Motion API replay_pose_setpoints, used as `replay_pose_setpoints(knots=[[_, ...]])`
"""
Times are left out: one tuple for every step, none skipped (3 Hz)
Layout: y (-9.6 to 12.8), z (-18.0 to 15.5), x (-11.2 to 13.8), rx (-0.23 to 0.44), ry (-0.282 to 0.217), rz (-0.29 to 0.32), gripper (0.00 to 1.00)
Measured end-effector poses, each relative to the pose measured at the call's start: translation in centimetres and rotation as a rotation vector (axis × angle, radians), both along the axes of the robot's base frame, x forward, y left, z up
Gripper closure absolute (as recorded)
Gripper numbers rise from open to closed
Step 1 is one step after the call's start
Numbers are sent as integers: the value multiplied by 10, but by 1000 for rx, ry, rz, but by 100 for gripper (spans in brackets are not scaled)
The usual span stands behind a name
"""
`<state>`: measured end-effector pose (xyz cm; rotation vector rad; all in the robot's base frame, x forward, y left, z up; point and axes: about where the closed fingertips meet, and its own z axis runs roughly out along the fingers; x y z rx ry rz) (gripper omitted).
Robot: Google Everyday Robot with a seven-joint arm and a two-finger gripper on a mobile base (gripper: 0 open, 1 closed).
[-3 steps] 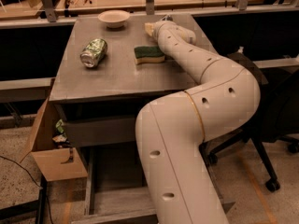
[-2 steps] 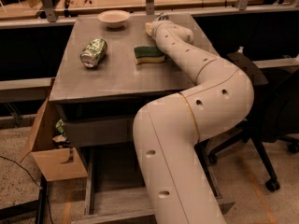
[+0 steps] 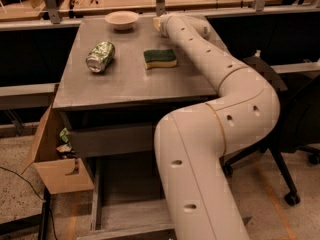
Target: Place redbull can into middle drawer
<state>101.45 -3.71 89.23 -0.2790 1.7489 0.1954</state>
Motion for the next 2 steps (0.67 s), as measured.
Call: replay_pose_setpoints(knots=[[-22,25,-18,27,-8,54,100],[-49,34,-47,64,23,117,100]])
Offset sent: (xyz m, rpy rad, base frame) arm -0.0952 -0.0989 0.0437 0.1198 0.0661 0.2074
